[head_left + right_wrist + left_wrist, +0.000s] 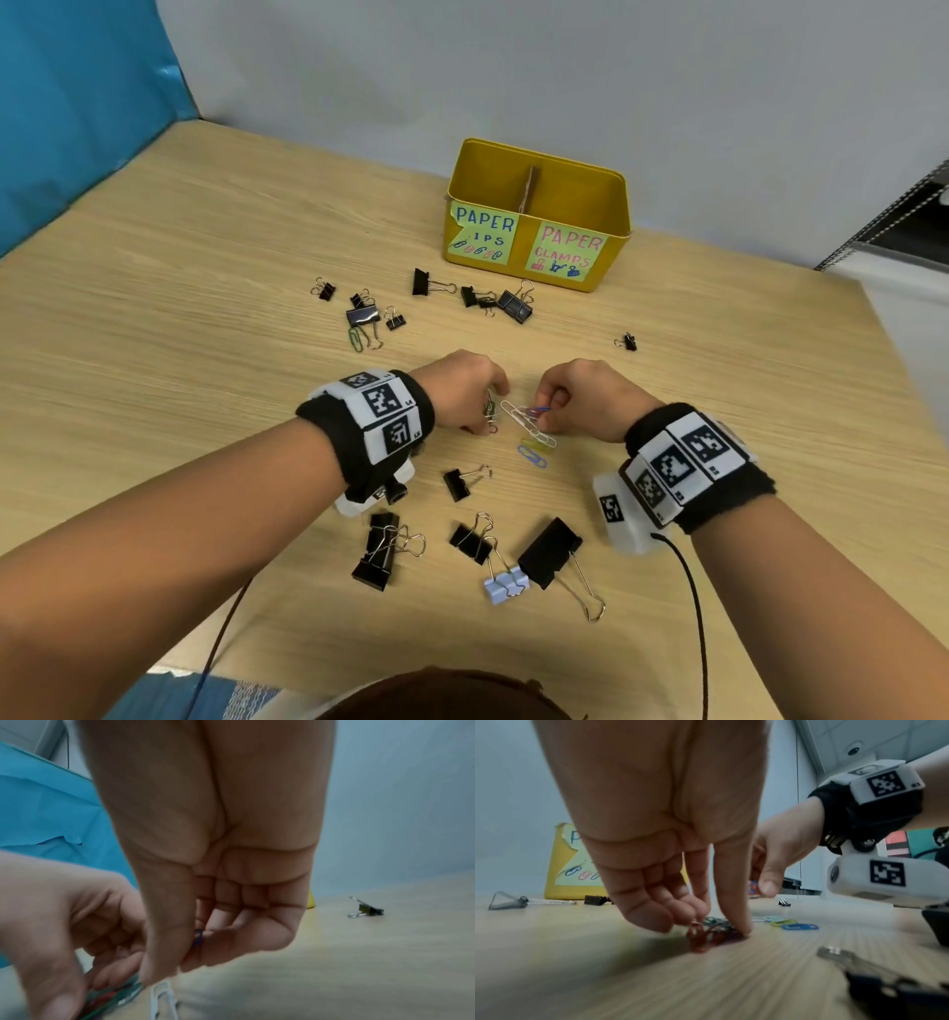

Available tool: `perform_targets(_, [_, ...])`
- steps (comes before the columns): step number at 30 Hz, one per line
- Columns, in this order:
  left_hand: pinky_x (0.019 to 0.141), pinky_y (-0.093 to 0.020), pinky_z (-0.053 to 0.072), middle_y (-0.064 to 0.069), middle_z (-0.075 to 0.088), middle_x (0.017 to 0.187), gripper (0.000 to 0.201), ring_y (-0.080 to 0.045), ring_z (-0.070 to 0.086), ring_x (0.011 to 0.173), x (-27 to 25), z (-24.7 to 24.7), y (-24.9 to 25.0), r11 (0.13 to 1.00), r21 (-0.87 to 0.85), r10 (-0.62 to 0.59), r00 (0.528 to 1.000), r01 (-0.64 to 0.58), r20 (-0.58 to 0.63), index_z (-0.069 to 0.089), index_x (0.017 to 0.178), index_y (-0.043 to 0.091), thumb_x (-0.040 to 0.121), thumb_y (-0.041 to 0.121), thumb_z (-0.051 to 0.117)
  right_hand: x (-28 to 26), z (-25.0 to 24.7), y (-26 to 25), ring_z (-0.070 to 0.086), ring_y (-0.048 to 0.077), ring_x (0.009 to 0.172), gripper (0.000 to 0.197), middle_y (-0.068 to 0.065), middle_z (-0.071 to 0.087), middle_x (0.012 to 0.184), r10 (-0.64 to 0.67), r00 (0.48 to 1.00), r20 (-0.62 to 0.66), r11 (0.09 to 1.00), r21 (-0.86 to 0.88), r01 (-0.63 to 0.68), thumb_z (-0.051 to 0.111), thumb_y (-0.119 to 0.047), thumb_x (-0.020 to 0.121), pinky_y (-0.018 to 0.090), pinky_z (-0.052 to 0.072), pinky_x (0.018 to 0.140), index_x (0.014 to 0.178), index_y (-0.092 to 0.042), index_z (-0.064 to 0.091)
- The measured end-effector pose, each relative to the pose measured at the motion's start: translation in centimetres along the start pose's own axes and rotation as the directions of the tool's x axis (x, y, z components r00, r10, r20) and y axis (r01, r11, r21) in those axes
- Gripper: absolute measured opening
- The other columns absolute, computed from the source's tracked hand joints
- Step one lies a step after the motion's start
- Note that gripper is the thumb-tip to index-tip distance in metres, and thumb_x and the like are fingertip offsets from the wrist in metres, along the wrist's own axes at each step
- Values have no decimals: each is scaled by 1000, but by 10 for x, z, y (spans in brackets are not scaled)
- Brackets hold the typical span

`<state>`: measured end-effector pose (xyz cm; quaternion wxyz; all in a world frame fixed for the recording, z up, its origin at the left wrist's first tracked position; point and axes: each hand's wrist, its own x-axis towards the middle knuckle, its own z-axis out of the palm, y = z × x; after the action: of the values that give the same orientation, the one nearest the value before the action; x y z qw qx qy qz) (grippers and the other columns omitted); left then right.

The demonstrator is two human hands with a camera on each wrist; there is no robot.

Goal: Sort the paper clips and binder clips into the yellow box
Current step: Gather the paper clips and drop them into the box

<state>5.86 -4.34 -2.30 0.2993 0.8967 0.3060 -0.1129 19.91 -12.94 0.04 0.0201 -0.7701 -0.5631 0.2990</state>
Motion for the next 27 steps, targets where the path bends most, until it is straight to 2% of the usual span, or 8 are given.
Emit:
perform_targets(3, [99,-35,41,-6,41,124,70,-22,38,117,-1,1,-3,994,106,7,999,-3,-32,49,130,22,68,32,79,-4,-1,4,52,14,81,24,-1,56,85,19,999,27,1000,1,-19,74,-18,76,19,40,62,99,-14,68])
perform_targets(5, [101,-41,40,-4,40,127,68,-23,35,121,-2,1,-3,990,135,42,999,-39,-22,50,128,23,67,34,79,-3,5,3,52,14,83,27,-1,56,88,19,998,55,999,-45,-17,74,-19,76,19,40,59,102,-14,67])
perform_targets(9, [90,-33,44,-7,53,120,46,-23,50,113,-2,2,0,982,175,72,997,-67,-23,58,116,14,75,22,75,1,13,-5,50,14,84,30,0,54,90,11,999,44,996,-87,-7,72,-21,79,14,35,55,106,-10,65])
perform_targets(12, [77,-28,43,-9,62,111,31,-24,58,102,-3,6,-2,992,126,28,997,-19,-67,63,103,9,76,18,74,4,17,-10,51,17,93,40,5,57,103,-6,1000,25,991,-132,9,73,-26,78,21,37,72,111,-10,60])
perform_targets(16, [76,-28,44,-11,65,107,14,-26,60,99,-6,11,-2,997,83,2,997,5,-84,65,95,8,82,12,67,10,25,-15,55,24,105,29,11,59,115,-44,999,-26,978,-207,37,69,-22,82,24,36,75,107,-9,62])
perform_targets(21, [83,-32,45,-16,59,111,16,-29,57,101,-12,19,-2,979,200,42,998,-30,-56,61,103,3,91,12,52,12,25,-14,53,22,96,21,12,61,114,-27,1000,3,981,-192,27,63,-17,87,25,37,76,105,-7,63])
perform_targets(24, [76,-30,42,-17,58,111,20,-30,57,100,-15,21,-1,953,293,91,995,-77,-35,57,108,0,95,10,46,12,27,-13,56,26,103,22,14,61,115,-12,1000,23,980,-199,17,59,-17,89,26,37,75,107,-5,60])
perform_targets(27, [73,-30,41,-16,58,105,21,-28,56,90,-13,15,0,958,278,63,998,-69,28,56,108,0,96,11,43,12,26,-12,56,27,106,21,14,60,116,-7,999,46,979,-205,17,56,-17,91,26,37,75,107,-4,59])
